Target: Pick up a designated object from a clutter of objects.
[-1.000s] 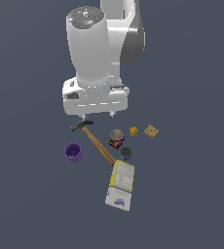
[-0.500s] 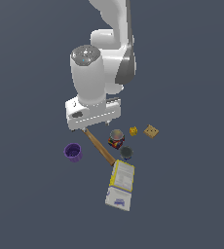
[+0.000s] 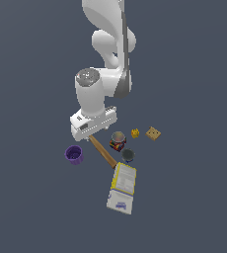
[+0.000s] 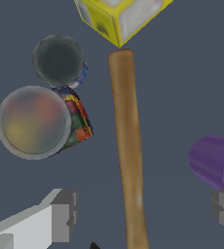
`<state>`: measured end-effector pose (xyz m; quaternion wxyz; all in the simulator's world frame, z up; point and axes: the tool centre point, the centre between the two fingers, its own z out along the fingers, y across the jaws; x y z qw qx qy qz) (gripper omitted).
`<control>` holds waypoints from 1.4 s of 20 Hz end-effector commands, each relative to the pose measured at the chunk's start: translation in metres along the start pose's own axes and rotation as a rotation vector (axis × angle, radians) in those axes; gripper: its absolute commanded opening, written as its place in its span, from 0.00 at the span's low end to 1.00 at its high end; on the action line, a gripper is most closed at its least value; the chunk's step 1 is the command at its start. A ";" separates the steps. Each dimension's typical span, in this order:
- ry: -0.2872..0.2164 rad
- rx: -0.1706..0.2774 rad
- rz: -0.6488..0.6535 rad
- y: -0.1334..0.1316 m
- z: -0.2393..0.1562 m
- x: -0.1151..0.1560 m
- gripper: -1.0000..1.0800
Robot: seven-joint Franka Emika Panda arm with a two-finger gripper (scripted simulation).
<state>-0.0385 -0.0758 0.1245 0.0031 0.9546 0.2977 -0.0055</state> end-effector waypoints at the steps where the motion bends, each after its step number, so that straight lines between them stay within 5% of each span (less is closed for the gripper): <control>1: 0.003 0.000 -0.059 -0.002 0.015 -0.006 0.96; 13: 0.012 0.001 -0.222 -0.012 0.055 -0.026 0.96; 28: 0.012 0.001 -0.235 -0.014 0.079 -0.028 0.96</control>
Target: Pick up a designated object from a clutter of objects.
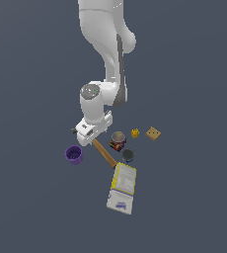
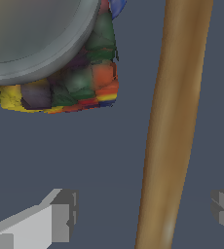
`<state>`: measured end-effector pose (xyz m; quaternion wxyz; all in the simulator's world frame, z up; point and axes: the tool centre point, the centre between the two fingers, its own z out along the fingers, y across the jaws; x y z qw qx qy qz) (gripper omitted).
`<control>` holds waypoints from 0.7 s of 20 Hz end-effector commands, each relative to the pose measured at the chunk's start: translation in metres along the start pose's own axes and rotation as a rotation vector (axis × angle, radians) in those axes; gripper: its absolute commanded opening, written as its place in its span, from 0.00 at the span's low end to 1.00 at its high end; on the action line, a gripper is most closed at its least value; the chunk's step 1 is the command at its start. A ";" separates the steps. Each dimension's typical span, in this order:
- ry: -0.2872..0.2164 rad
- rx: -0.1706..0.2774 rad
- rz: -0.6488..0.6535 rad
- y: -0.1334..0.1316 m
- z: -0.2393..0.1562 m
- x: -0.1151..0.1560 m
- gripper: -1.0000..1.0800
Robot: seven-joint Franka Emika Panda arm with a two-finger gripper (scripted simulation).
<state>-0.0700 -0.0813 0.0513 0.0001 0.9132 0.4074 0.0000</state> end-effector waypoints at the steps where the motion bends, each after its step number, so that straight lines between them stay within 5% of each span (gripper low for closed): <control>1: 0.000 0.000 -0.001 -0.001 0.011 0.000 0.96; 11: 0.000 0.000 -0.003 0.000 0.036 0.000 0.96; 12: 0.000 0.000 -0.003 0.000 0.036 0.000 0.00; 14: 0.000 0.000 -0.003 0.000 0.036 0.000 0.00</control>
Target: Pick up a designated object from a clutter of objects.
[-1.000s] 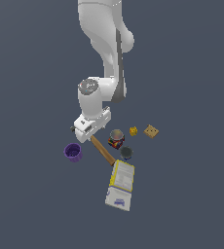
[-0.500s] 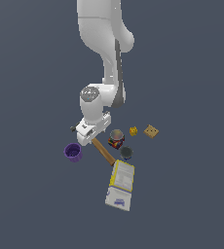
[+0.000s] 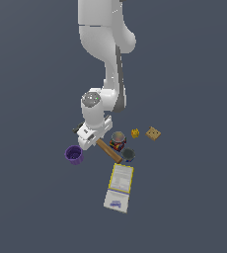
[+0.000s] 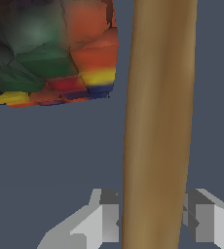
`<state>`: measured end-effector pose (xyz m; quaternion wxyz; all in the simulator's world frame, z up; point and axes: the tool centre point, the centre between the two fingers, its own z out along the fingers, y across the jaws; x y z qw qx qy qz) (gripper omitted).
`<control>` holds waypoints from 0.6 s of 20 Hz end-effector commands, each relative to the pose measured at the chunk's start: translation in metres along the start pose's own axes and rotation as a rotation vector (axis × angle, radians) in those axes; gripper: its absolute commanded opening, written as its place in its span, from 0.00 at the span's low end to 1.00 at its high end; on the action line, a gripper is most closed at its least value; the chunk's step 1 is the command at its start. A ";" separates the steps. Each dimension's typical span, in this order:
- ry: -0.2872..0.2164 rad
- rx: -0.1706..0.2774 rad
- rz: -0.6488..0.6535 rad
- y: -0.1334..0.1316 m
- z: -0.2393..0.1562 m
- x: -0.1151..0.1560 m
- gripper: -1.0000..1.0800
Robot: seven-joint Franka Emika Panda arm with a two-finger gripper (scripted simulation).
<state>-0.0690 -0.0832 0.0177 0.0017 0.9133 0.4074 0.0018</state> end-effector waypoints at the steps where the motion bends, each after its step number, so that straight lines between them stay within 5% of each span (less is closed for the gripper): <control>1: -0.002 0.005 -0.003 -0.002 0.002 0.000 0.00; 12: 0.000 -0.001 0.000 0.000 -0.003 -0.001 0.00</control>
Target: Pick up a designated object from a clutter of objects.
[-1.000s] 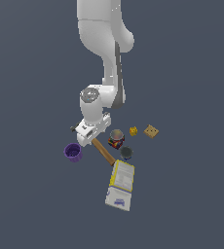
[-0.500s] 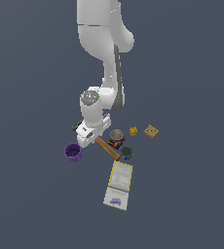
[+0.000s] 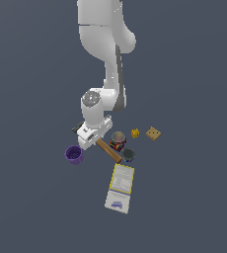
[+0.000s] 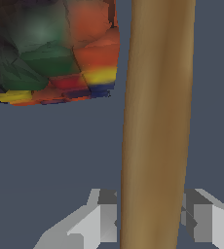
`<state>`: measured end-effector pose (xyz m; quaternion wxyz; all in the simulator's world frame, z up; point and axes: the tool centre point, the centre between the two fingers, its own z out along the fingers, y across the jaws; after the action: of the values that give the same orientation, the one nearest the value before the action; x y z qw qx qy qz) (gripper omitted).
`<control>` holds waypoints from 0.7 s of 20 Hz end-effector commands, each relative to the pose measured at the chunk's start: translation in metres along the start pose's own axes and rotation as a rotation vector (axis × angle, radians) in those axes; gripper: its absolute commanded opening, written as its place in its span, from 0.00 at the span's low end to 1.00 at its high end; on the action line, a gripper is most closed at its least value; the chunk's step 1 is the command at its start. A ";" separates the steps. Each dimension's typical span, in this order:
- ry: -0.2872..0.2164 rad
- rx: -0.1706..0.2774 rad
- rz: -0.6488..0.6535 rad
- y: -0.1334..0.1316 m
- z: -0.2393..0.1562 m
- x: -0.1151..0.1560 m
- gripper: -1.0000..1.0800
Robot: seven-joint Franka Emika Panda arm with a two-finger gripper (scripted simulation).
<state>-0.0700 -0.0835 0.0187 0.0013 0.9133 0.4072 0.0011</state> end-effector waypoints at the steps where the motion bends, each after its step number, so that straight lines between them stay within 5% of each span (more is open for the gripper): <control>1: 0.001 -0.002 0.000 0.000 -0.004 0.000 0.00; 14: 0.000 -0.001 -0.002 -0.001 -0.067 -0.016 0.00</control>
<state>-0.0810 -0.0927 0.0737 0.0008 0.9130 0.4079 0.0001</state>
